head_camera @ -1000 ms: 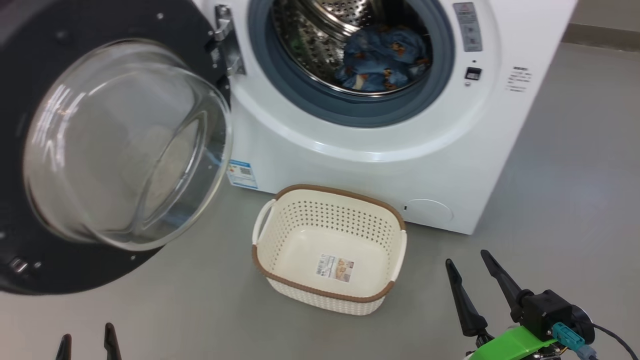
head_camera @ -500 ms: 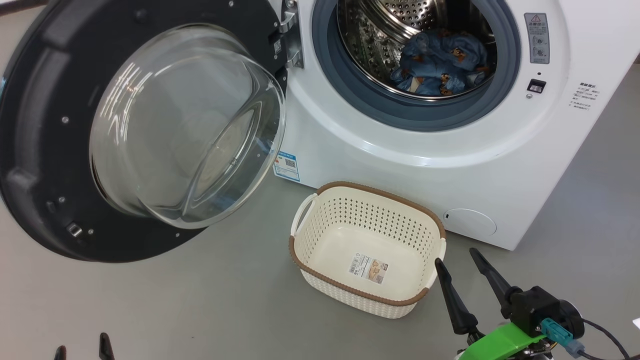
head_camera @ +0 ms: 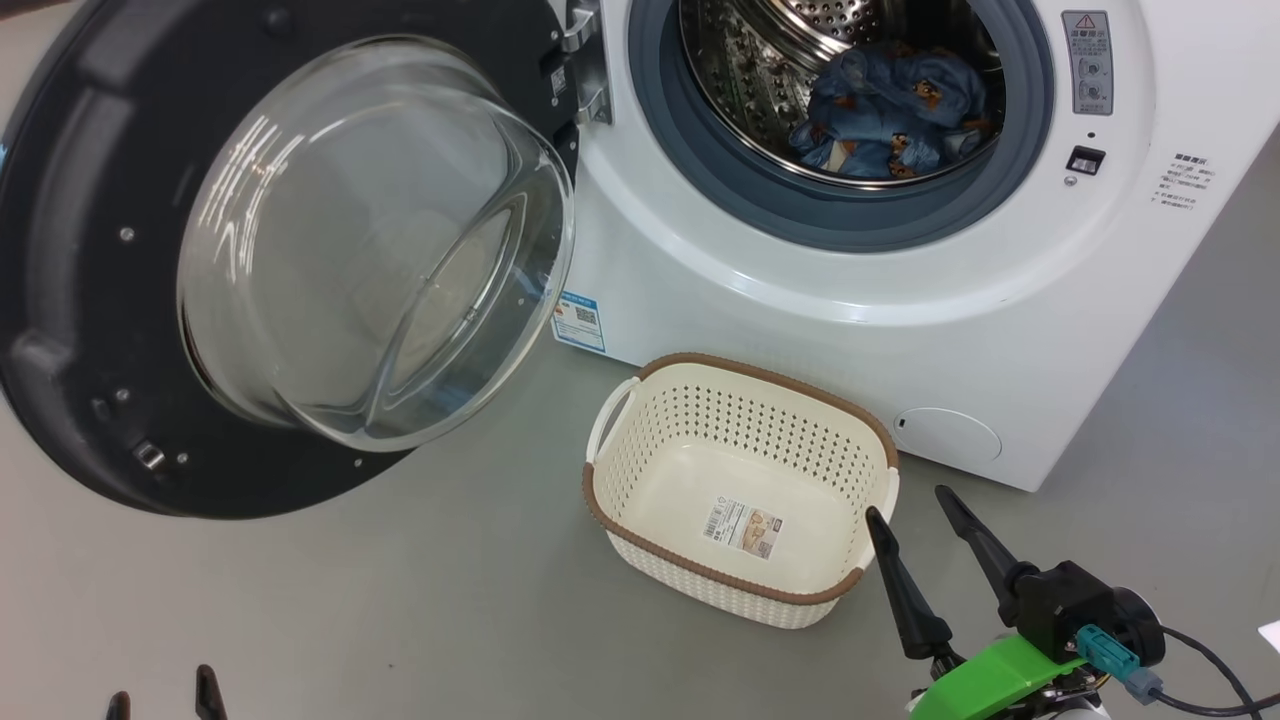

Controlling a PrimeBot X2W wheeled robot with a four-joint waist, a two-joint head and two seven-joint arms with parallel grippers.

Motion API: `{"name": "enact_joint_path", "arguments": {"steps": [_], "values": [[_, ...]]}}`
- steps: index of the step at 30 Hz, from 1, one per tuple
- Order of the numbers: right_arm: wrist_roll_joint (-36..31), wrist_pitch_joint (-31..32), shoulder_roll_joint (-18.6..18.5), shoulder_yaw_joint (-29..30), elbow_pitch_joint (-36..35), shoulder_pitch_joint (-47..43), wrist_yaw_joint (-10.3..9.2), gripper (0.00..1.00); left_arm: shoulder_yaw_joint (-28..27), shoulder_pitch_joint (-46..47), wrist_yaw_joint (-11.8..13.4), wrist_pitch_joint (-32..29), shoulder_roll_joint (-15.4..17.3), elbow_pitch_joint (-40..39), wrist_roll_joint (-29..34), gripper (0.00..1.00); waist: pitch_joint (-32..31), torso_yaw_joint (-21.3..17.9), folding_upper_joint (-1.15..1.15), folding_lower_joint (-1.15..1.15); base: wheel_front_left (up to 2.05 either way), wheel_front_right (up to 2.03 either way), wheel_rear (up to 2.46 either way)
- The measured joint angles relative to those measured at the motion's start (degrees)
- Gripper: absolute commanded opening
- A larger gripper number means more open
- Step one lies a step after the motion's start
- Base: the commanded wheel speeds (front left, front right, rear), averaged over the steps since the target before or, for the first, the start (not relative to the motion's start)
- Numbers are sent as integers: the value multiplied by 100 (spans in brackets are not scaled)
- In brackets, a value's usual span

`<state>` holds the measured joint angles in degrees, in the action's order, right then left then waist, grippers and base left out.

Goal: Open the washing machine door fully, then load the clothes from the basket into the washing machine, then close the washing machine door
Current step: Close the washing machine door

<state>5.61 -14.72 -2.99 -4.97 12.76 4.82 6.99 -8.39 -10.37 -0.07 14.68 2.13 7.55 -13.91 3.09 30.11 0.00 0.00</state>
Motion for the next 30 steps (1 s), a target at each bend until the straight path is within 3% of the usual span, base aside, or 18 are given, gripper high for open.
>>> {"name": "enact_joint_path", "arguments": {"steps": [10, 11, 12, 18, 23, 30], "values": [[-9, 0, 0, 14, 1, -1, 0, 100, 35, 0, -1, 0, 0, 0, 0, 100, 9, -7, 0, 0, 0, 0, 0], [-9, -1, 0, 15, 1, -1, 0, 100, 43, 0, -2, 0, 0, 0, 1, 40, 8, -7, 0, 0, 0, 0, 0], [-9, -1, 0, 15, 2, -1, 0, 100, 52, 0, -5, 0, 0, 7, 9, 0, 7, -8, 0, 0, 0, 0, 0], [-9, 0, -1, 16, 4, -2, 0, 100, 59, 4, -26, 0, -1, 22, 4, 0, 4, -9, 0, 0, 0, 0, 0], [-5, 0, 0, 19, 18, -2, 0, 100, 26, 13, -188, 0, -1, 31, -7, 0, -6, -12, 0, 0, 0, 0, 0], [2, 0, 0, 27, 7, -10, 0, 100, -423, 210, -391, 0, -12, -66, -104, 0, -29, -20, 0, 0, 0, 0, 0]]}}
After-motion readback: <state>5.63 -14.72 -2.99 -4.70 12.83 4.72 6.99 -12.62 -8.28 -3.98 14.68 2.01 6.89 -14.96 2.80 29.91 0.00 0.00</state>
